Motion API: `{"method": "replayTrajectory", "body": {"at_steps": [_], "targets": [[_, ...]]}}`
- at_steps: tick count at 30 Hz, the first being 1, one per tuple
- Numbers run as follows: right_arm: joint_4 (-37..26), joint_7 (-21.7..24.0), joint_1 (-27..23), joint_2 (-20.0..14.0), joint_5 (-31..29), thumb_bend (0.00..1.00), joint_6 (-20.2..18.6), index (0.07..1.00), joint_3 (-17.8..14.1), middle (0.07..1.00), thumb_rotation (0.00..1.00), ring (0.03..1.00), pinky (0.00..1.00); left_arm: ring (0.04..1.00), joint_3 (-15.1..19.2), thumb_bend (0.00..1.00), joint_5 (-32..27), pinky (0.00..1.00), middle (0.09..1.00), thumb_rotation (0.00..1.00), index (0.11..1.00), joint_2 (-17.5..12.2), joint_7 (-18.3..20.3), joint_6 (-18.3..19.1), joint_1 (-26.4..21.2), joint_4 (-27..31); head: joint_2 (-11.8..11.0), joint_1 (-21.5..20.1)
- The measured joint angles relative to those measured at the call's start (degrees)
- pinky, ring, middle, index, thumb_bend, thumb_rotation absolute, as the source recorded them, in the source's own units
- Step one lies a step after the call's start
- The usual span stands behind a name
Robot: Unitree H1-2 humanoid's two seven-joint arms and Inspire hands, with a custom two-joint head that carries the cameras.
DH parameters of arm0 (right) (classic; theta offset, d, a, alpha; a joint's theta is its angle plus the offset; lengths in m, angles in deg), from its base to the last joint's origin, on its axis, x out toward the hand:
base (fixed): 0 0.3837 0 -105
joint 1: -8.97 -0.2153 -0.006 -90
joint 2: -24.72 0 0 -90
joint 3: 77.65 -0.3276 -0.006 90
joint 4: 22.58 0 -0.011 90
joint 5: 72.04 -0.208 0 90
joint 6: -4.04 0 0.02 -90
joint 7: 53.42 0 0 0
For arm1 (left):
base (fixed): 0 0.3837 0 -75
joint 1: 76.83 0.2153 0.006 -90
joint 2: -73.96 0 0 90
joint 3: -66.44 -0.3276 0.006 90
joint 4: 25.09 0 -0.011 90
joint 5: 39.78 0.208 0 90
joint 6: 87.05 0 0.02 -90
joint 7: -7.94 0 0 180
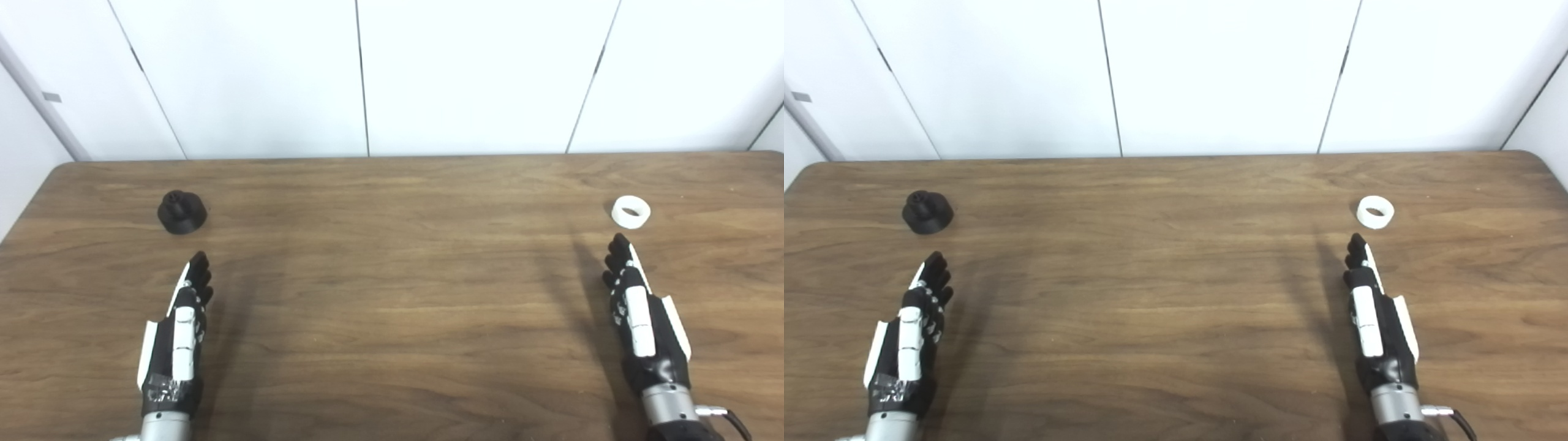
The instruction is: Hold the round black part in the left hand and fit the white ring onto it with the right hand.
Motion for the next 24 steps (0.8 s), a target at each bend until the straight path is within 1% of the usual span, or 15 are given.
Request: {"method": "replayTrajectory", "body": {"at_steps": [2,3,6,9,10,13,15,19,23,24], "targets": [[0.04,0.17,0.02,-0.26,-0.22,0.56,0.08,0.991,-0.07,1.000,1.00,1.000,1.00,1.000,-0.18,0.49,0.30,1.00,0.983,0.94,0.964,0.13,-0.05,-0.21,0.00,-0.20,-0.62,1.51],[0.11,0.37,0.05,-0.44,-0.56,0.56,0.22,0.991,-0.08,1.000,1.00,1.000,1.00,1.000,-0.25,0.48,0.44,1.00,0.981,0.93,0.959,0.17,-0.11,-0.28,-0.01,-0.23,-2.01,4.56],[0.68,1.05,0.11,-1.07,-1.62,0.55,1.12,0.998,-0.29,1.000,1.00,1.000,1.00,0.992,-0.54,0.45,1.21,1.00,0.971,0.91,0.948,0.34,-0.60,-1.14,-0.02,-0.51,-3.43,7.48],[0.85,1.59,0.11,-1.66,-2.17,0.55,1.23,1.000,-0.30,1.000,1.00,1.000,1.00,0.973,-0.71,0.42,2.15,1.00,0.949,0.84,0.919,0.63,-1.41,-2.44,-0.14,-0.90,-5.10,9.94],[0.96,1.78,0.11,-1.97,-2.44,0.56,1.26,1.000,-0.32,1.000,1.00,1.000,1.00,0.973,-0.76,0.41,2.34,1.00,0.950,0.84,0.919,0.66,-1.71,-2.54,-0.20,-1.03,-5.10,9.95],[1.16,2.56,0.10,-2.53,-3.71,0.57,1.27,1.000,-0.58,1.000,1.00,1.000,1.00,0.990,-1.15,0.42,3.03,1.00,0.965,0.88,0.939,0.64,-2.08,-2.89,-0.36,-1.29,-6.24,11.61],[1.33,2.83,0.09,-2.57,-4.25,0.57,1.45,1.000,-0.78,1.000,1.00,1.000,1.00,0.998,-1.57,0.45,4.00,1.00,0.972,0.90,0.948,0.65,-2.10,-3.13,-0.47,-1.37,-7.03,13.10],[2.10,2.48,-0.44,-2.52,-4.50,0.63,1.77,0.941,-1.64,0.965,1.00,0.995,1.00,1.000,-2.21,0.52,4.78,1.00,0.974,0.86,0.955,0.71,-2.16,-3.83,-0.73,-1.50,-7.56,13.99],[2.85,2.24,-1.08,-2.52,-4.48,0.65,2.38,0.924,-2.15,0.943,1.00,0.970,1.00,1.000,-2.50,0.55,5.13,1.00,0.973,0.83,0.957,0.76,-2.59,-3.91,-0.95,-1.60,-7.65,13.99],[2.87,2.25,-1.10,-2.52,-4.47,0.65,2.41,0.916,-2.17,0.939,1.00,0.966,1.00,1.000,-2.56,0.54,5.19,1.00,0.974,0.82,0.960,0.76,-2.74,-3.91,-0.98,-1.62,-7.65,13.99]]}}
